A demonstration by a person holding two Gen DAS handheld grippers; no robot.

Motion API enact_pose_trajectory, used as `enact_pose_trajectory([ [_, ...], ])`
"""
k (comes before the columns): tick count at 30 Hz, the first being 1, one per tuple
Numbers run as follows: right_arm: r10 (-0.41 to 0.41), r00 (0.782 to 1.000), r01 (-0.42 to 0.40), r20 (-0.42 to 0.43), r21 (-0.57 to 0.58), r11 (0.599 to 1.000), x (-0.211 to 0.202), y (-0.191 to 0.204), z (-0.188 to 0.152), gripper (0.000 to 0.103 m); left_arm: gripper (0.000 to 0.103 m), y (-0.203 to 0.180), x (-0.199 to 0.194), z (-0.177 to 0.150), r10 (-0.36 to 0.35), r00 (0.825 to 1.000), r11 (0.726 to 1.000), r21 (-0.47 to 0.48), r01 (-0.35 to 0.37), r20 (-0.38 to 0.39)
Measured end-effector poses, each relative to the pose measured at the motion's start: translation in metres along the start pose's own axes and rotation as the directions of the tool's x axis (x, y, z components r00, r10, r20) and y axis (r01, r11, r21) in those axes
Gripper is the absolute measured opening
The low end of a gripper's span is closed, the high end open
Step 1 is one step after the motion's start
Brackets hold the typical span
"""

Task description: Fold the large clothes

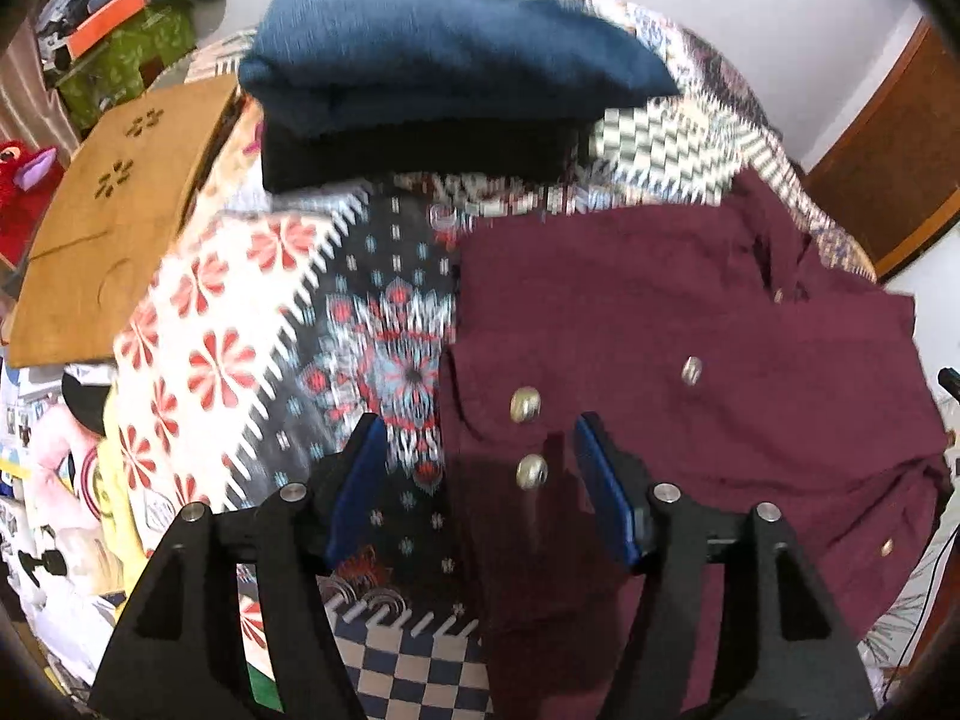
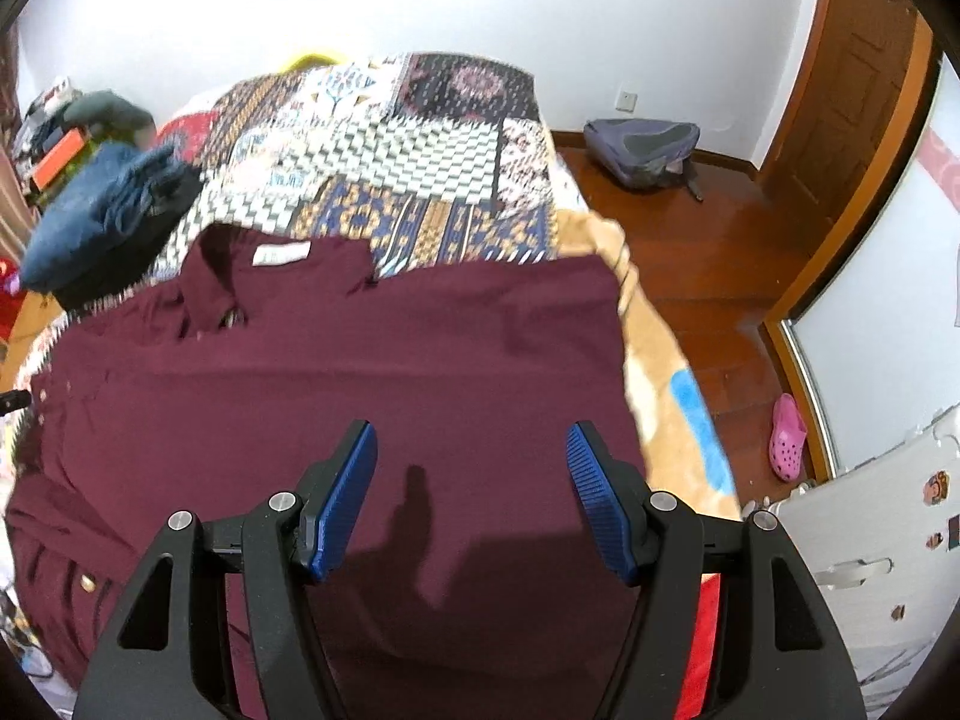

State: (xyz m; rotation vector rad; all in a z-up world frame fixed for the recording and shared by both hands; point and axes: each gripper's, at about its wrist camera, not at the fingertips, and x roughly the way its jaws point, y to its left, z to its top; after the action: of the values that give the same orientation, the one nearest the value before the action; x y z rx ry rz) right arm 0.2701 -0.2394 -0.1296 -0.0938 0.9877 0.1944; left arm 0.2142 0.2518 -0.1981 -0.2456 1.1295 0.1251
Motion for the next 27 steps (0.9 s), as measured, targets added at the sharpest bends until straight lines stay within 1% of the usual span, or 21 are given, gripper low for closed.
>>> enact_pose_trajectory([
  [2,-0.006,1.000,0.006,0.012,0.016,1.000,-0.002,-0.010,0.010,0.062,0.067,0.001,-0.004,0.009,0.004,1.000,1.000,-0.002,-0.004,0.026],
  [4,-0.021,1.000,0.021,0.010,0.019,1.000,0.002,-0.019,0.020,0.062,0.068,0.002,-0.003,0.018,0.001,0.999,1.000,-0.011,-0.001,0.032],
  [8,-0.024,0.999,0.025,-0.024,0.027,0.999,0.021,-0.034,0.031,0.062,0.068,0.011,0.015,0.028,-0.041,0.999,0.995,-0.086,0.041,-0.001],
  [10,0.003,0.998,0.001,-0.062,0.056,0.998,0.036,-0.047,0.035,0.062,0.068,0.015,0.029,0.028,-0.072,0.997,0.990,-0.123,0.068,-0.026],
  [13,0.068,0.992,-0.053,-0.110,0.130,0.990,0.063,-0.067,0.038,0.062,0.068,0.018,0.047,0.025,-0.121,0.991,0.979,-0.171,0.109,-0.060],
  [16,0.108,0.985,-0.083,-0.136,0.179,0.980,0.081,-0.078,0.041,0.062,0.068,0.023,0.062,0.023,-0.208,0.976,0.954,-0.233,0.189,-0.063],
  [17,0.118,0.983,-0.090,-0.143,0.184,0.979,0.086,-0.081,0.043,0.062,0.068,0.025,0.067,0.023,-0.240,0.969,0.941,-0.258,0.218,-0.056],
  [20,0.147,0.974,-0.107,-0.170,0.224,0.969,0.103,-0.089,0.049,0.062,0.069,0.027,0.074,0.027,-0.274,0.961,0.920,-0.297,0.255,-0.024],
  [21,0.179,0.968,-0.132,-0.178,0.246,0.960,0.109,-0.091,0.049,0.062,0.069,0.026,0.076,0.030,-0.284,0.959,0.914,-0.305,0.266,-0.014],
  [23,0.230,0.956,-0.173,-0.184,0.284,0.943,0.117,-0.092,0.049,0.061,0.075,0.023,0.081,0.035,-0.302,0.953,0.907,-0.308,0.288,0.001],
  [25,0.274,0.944,-0.210,-0.182,0.311,0.927,0.124,-0.090,0.047,0.050,0.076,0.019,0.085,0.038,-0.314,0.949,0.903,-0.306,0.300,0.004],
  [26,0.278,0.944,-0.211,-0.180,0.321,0.923,0.124,-0.089,0.047,0.050,0.076,0.016,0.087,0.041,-0.322,0.947,0.902,-0.303,0.307,0.001],
  [27,0.267,0.949,-0.202,-0.168,0.326,0.924,0.123,-0.088,0.046,0.046,0.075,0.013,0.087,0.042,-0.316,0.949,0.906,-0.298,0.301,-0.001],
])
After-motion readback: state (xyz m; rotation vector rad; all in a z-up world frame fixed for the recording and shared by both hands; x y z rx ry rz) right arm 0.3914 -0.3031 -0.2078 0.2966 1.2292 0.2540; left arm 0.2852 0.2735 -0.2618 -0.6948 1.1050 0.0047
